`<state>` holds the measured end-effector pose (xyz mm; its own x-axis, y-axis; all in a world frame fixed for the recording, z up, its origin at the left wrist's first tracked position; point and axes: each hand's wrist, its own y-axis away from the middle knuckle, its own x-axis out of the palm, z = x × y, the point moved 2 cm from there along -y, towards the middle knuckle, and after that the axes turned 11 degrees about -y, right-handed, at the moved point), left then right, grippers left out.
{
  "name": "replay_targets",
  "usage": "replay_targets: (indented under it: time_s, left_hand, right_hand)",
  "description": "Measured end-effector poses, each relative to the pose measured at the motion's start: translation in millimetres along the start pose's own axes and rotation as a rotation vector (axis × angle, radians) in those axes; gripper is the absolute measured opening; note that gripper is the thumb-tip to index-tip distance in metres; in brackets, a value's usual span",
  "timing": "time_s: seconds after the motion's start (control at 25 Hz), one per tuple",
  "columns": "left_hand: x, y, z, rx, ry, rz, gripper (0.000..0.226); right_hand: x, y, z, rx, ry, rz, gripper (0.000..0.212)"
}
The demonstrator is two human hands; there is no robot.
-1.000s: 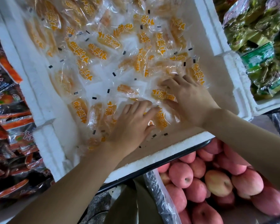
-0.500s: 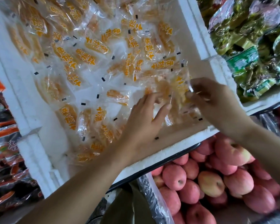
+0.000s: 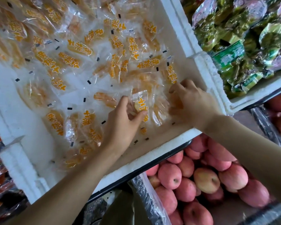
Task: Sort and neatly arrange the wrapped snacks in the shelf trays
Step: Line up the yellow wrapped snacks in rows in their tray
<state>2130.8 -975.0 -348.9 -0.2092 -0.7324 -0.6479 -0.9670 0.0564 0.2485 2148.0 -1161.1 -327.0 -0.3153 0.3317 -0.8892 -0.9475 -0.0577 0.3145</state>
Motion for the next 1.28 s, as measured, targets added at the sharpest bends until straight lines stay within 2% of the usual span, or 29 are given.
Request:
replay_targets:
  time_s: [0.16,0.28,0.36,0.48,0.56,0.64,0.72,0.8,0.88,0.96,1.08,1.28]
  left_hand:
    - [6.7,2.8,-3.6,-0.019,-0.171,0.082,0.038]
    - [7.5,5.0,-8.2,0.050,-0.223,0.079,0.049]
    - [7.9,3.9,-8.6,0.051,-0.265,0.074,0.052]
    - [11.2,0.4,-5.7,0.036,-0.305,0.129,0.059]
    - [13.4,0.9,-5.4,0.101,-0.419,0.139,0.063]
    - [9.0,-0.2,-6.8,0.196,-0.497,0.018,0.060]
    - [-1.8,-9.8,-11.6,0.304,-0.468,-0.125,0.045]
    - [-8.5,-25.4,-10.1,0.425,-0.559,-0.148,0.040]
    - [-11.8,-43.8,-7.3,0.502,-0.703,-0.103,0.050]
    - [-13.9,-59.3,-7.7,0.511,-0.812,-0.103,0.047]
    - [-21.2,-77.8,-12.6,0.543,-0.905,-0.177,0.034]
    - [-29.8,-86.8,-11.8,0.397,-1.113,-0.246,0.036]
  right_hand:
    - [-2.2,-7.8,8.0,-0.027,0.109,0.020,0.039]
    - [-1.9,-3.3,16.6,-0.030,0.168,0.087,0.032]
    - [-4.1,-0.2,19.5,-0.034,0.203,0.117,0.024]
    - [-8.9,-2.3,19.8,0.023,0.283,0.169,0.023]
    - [-12.6,-5.9,18.2,0.021,0.259,0.113,0.023]
    - [-16.0,-9.5,17.0,-0.028,0.134,-0.056,0.029]
    - [-14.8,-14.0,16.6,-0.112,0.041,-0.210,0.039]
    - [-8.1,-24.5,13.8,-0.128,0.014,-0.200,0.052]
    - [-3.9,-36.9,10.6,-0.122,-0.017,-0.190,0.063]
    - [-5.4,-47.5,9.2,-0.142,-0.072,-0.253,0.064]
    - [-10.9,-60.0,10.9,-0.191,-0.137,-0.300,0.051]
    - [-12.3,-66.7,10.4,-0.220,-0.192,-0.279,0.058]
